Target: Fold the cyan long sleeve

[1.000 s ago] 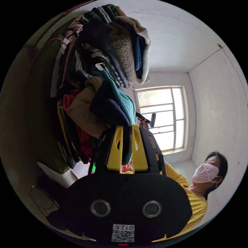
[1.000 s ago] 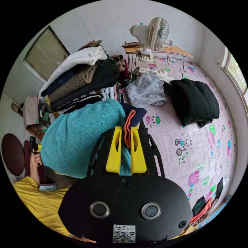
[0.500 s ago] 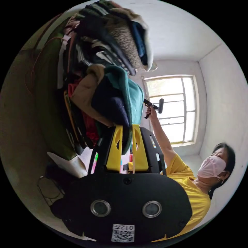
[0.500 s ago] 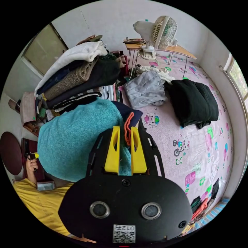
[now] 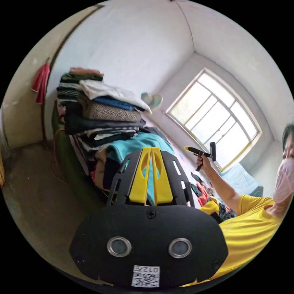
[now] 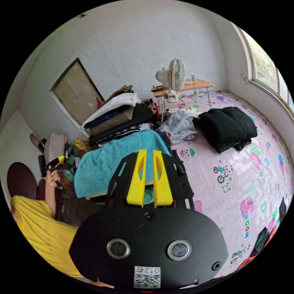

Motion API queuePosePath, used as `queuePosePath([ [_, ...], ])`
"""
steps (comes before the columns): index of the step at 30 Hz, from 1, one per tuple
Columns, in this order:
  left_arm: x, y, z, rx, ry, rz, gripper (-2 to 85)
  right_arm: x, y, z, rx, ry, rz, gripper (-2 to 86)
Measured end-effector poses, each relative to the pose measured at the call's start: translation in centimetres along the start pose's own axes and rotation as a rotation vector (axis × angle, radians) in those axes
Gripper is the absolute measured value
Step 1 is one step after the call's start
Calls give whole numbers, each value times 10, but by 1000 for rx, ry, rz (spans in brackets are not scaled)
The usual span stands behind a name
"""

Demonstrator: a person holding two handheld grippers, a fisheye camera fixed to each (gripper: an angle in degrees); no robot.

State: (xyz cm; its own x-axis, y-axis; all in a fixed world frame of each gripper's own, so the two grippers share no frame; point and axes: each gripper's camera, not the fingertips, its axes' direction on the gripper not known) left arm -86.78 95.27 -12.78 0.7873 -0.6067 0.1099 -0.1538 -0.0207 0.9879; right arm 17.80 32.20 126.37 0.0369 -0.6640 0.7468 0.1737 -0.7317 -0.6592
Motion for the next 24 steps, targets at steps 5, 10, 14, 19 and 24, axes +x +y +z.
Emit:
queuePosePath([
  [5, -62, -7, 80, -293, -237, -168, 5, -23, 83, -40, 12, 1, 4, 16],
  [10, -22, -7, 24, 86, -347, -152, 6, -33, 165, -107, 71, 52, 81, 11],
  [14, 36, -44, 43, 45, -215, 57, 5, -36, 202, -142, 113, 84, 145, 9],
  [19, 80, -85, 174, -426, -179, 186, 4, -44, 225, -163, 146, 40, 212, 7],
  [24, 75, -93, 191, -439, -206, 82, 4, -62, 254, -181, 155, 49, 252, 7],
])
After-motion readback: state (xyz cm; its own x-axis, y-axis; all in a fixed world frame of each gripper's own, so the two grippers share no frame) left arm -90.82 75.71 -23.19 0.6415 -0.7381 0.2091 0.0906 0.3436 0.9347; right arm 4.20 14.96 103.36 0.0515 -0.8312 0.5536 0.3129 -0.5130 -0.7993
